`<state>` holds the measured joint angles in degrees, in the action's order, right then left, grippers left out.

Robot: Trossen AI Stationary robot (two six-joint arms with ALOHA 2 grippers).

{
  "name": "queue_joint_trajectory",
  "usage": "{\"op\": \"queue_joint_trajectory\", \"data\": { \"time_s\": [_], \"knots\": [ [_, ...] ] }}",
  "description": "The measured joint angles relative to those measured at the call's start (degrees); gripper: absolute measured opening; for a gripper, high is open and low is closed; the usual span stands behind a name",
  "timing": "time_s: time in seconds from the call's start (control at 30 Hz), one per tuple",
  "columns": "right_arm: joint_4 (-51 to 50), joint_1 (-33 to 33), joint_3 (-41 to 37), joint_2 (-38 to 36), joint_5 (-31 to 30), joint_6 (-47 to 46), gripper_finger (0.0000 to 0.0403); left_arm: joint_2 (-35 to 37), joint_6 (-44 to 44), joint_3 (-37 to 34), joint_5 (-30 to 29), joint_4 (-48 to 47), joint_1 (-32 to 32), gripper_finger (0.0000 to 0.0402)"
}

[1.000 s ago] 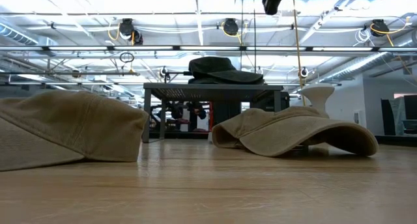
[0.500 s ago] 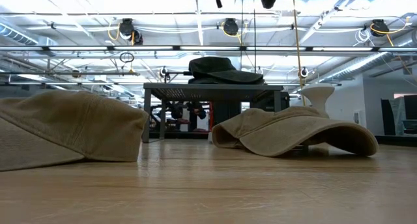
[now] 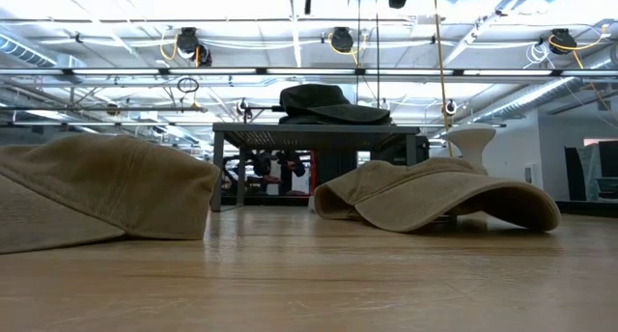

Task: Pick & Place hat
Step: Stack the black cap on top of the black caps on the shelf

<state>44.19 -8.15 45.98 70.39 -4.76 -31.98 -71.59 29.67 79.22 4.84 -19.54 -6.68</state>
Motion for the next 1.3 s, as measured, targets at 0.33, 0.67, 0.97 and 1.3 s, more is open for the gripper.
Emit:
{"op": "queue_joint_trajectory", "data": {
  "time_s": [0.33,0.67,0.97,1.3],
  "knots": [
    [-4.4,4.2,0.0,-5.0,9.1,-13.7,0.0006,3.3,-2.1,0.0,6.6,-1.5,-2.0,0.0139],
    [-17.9,7.4,0.0,-15.0,18.1,-15.7,0.0005,7.8,11.6,0.0,10.2,-8.5,-7.7,0.0197],
    [-16.8,7.3,-0.1,-14.3,23.4,-20.1,0.0005,2.9,8.4,0.0,21.3,-1.3,-8.5,0.0163],
    [3.2,7.3,0.0,-14.6,32.1,-23.3,0.0005,-2.9,4.3,0.0,27.1,7.3,-8.0,0.0155]
  ]
}}
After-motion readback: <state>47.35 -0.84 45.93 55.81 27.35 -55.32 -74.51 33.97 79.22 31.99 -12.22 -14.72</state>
